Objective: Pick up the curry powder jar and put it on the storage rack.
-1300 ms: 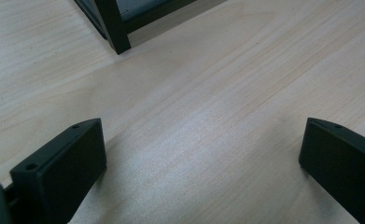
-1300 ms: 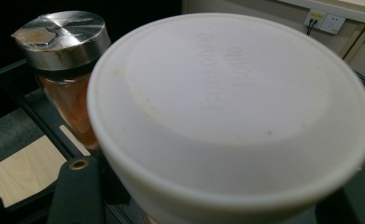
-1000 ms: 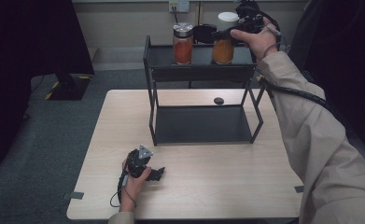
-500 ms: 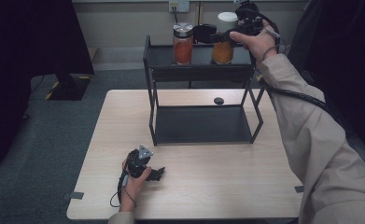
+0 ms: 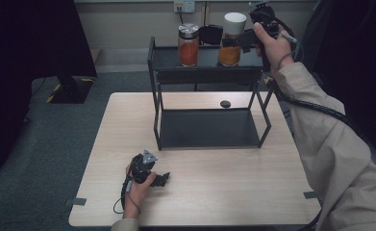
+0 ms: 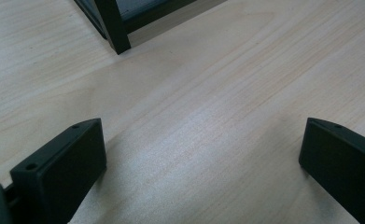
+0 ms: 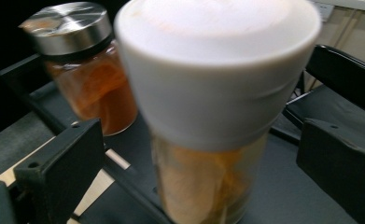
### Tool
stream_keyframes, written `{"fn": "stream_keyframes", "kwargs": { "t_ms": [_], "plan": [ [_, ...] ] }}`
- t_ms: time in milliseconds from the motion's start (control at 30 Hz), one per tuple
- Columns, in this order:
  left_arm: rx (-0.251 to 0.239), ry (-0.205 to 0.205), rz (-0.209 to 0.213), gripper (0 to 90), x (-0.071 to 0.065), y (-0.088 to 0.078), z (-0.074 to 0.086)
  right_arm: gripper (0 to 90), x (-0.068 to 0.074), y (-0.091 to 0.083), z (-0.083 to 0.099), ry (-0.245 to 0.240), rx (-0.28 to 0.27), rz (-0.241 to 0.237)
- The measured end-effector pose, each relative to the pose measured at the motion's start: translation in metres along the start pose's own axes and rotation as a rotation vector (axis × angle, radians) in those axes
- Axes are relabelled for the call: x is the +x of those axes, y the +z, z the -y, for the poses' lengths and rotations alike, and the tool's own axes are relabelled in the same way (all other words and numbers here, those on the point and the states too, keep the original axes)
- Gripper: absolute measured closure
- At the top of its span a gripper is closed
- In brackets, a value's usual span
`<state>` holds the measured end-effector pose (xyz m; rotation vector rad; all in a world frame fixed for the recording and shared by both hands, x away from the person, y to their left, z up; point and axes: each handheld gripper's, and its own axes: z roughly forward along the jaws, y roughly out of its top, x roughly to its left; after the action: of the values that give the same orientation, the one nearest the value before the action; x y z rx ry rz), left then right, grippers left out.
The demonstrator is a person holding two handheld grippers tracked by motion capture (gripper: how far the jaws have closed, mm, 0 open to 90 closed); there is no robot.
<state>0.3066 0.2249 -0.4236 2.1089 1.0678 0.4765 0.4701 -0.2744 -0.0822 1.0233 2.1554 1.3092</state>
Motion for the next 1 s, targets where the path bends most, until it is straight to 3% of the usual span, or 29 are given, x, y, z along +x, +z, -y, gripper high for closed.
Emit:
{"fn": "stream_keyframes", "kwargs": {
  "t_ms": [300, 1000],
  "plan": [
    [-0.001, 0.000, 0.000, 0.0, 0.000, 0.000, 0.000, 0.1, 0.015, -0.008, 0.016, -0.010, -0.011, 0.047],
    [-0.001, 0.000, 0.000, 0.0, 0.000, 0.000, 0.000, 0.4, 0.035, -0.018, 0.042, -0.030, -0.024, 0.022]
  ]
}}
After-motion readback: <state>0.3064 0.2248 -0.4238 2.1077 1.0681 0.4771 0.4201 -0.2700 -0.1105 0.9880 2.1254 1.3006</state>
